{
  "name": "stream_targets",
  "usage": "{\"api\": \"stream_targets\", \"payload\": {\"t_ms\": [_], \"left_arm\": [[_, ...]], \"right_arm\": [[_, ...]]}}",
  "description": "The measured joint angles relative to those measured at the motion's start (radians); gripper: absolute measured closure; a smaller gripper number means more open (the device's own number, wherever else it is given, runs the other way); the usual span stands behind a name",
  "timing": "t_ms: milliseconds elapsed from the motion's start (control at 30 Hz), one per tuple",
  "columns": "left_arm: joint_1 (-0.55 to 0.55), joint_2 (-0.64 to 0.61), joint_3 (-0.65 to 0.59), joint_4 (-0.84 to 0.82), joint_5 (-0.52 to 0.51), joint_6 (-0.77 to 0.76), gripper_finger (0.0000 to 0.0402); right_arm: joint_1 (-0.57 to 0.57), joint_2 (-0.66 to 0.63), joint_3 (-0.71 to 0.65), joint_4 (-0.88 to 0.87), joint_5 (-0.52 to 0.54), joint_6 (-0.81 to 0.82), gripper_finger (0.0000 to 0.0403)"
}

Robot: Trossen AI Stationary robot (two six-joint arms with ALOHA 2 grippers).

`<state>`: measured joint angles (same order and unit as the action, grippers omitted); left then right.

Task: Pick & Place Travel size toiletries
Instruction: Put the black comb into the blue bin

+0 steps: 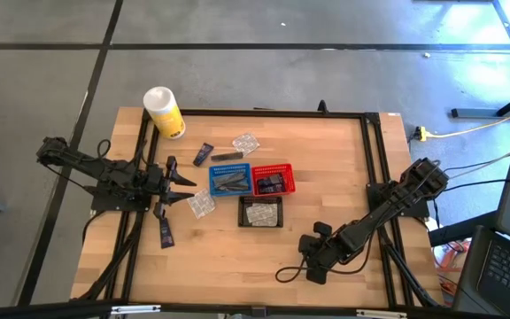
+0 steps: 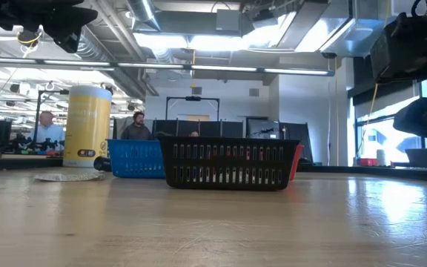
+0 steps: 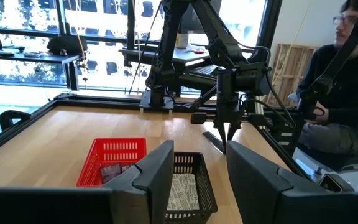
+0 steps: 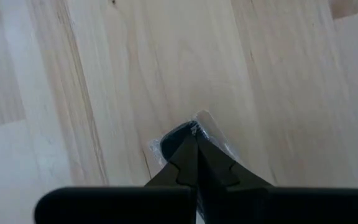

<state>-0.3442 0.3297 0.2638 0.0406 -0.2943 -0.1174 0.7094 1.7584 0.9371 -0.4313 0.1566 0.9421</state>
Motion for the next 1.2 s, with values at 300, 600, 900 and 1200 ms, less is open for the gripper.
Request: {"api": "stream_targets", "payload": {"t_ms": [300, 600, 900, 1200], "left_arm": [[0.000, 0.000, 0.000, 0.000, 0.000, 0.000, 0.0258], [0.000, 0.000, 0.000, 0.000, 0.000, 0.000, 0.0258], [0.001, 0.000, 0.000, 0.000, -0.033, 0.133, 0.0258], [0.001, 0.000, 0.000, 0.001, -0.050, 0.244, 0.0258]], "right_arm": [[0.000, 0.000, 0.000, 0.000, 0.000, -0.004, 0.0403], [0.000, 0.000, 0.000, 0.000, 0.000, -0.007, 0.0403], [-0.001, -0.061, 0.000, -0.009, 0.015, -0.035, 0.0403], [0.007, -0.164, 0.000, -0.111, 0.061, -0.051, 0.0403]]}}
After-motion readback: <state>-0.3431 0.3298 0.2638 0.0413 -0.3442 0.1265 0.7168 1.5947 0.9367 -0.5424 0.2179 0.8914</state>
